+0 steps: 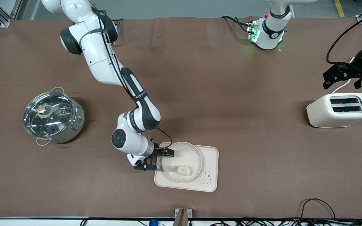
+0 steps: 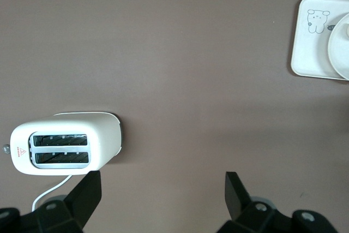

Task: Place bun in plate and plate on tray

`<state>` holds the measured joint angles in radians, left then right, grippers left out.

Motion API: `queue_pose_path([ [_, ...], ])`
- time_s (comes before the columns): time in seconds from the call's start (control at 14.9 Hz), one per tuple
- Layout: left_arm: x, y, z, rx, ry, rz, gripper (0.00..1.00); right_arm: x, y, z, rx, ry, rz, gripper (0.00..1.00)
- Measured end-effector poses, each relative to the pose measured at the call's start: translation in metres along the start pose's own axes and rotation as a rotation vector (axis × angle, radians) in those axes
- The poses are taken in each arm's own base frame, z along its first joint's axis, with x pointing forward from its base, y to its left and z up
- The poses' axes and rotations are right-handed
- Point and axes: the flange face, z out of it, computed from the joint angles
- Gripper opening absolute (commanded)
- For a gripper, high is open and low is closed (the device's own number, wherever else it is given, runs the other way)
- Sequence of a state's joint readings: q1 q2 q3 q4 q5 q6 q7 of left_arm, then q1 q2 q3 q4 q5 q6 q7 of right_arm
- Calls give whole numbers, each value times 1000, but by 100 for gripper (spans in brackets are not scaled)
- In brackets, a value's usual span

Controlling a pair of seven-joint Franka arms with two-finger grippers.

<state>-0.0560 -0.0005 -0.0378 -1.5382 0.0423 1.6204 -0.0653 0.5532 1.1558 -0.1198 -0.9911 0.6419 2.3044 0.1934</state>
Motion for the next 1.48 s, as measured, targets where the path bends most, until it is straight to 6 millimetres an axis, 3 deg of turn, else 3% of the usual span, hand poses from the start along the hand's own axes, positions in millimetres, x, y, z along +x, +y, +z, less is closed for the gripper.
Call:
queue_pose_path([
  [0.13, 1, 0, 3, 0, -4, 0, 100, -8, -5, 1, 3, -17, 4, 100],
  [0.27, 1, -1, 3, 0, -4, -1, 100, -8, -8, -10, 7, -14, 7, 100],
  [0.54, 2, -4, 2, 1, -2, -8, 100, 11, -3, -65, 18, -13, -7, 100],
  [0.74, 2, -4, 1, 0, -1, -8, 100, 25, 14, -123, -82, -65, -75, 100],
  [0.87, 2, -4, 0, 1, 1, -8, 100, 31, 27, -175, -165, -92, -88, 100],
  [1.14, 3, -5, -6, 1, 15, -9, 100, 43, 80, -319, -274, -102, -90, 100],
  [1.28, 3, -5, -7, 1, 16, -8, 100, 33, 108, -395, -304, -120, -80, 100],
  [1.48, 4, -4, -7, 0, 17, -7, 100, 1, 139, -494, -351, -137, -32, 100],
])
